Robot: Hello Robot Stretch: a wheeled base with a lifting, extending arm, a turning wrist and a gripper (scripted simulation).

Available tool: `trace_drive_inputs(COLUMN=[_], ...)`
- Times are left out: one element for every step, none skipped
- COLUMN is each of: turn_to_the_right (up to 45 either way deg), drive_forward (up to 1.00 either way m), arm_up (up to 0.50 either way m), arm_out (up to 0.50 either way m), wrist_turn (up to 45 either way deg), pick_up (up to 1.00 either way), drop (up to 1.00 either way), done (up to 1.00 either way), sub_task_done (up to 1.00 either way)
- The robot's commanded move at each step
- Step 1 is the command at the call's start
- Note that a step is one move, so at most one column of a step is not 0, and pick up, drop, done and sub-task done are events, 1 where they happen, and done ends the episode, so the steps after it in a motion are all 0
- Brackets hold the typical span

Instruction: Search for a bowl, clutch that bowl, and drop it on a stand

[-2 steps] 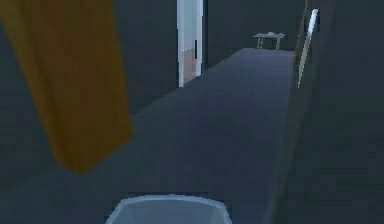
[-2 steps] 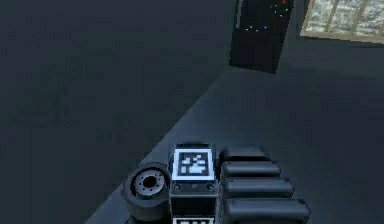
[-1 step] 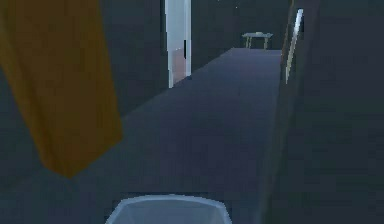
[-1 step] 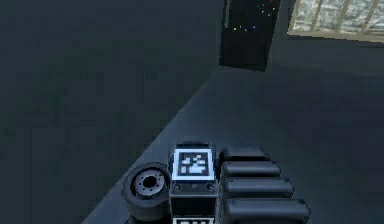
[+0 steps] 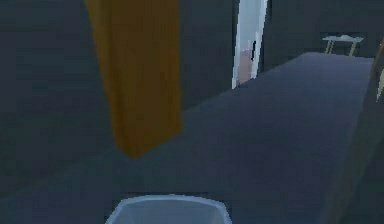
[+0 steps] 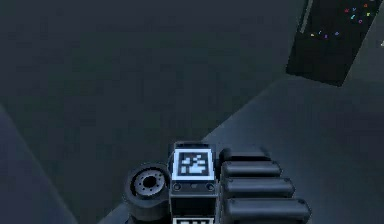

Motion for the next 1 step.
trace_drive_inputs(turn_to_the_right=[0.0], drive_forward=[0.85], arm_up=[0.00], arm_out=[0.00], wrist_turn=[0.0], pick_up=[0.00], drop=[0.00], done=[0.00], sub_task_done=[0.00])
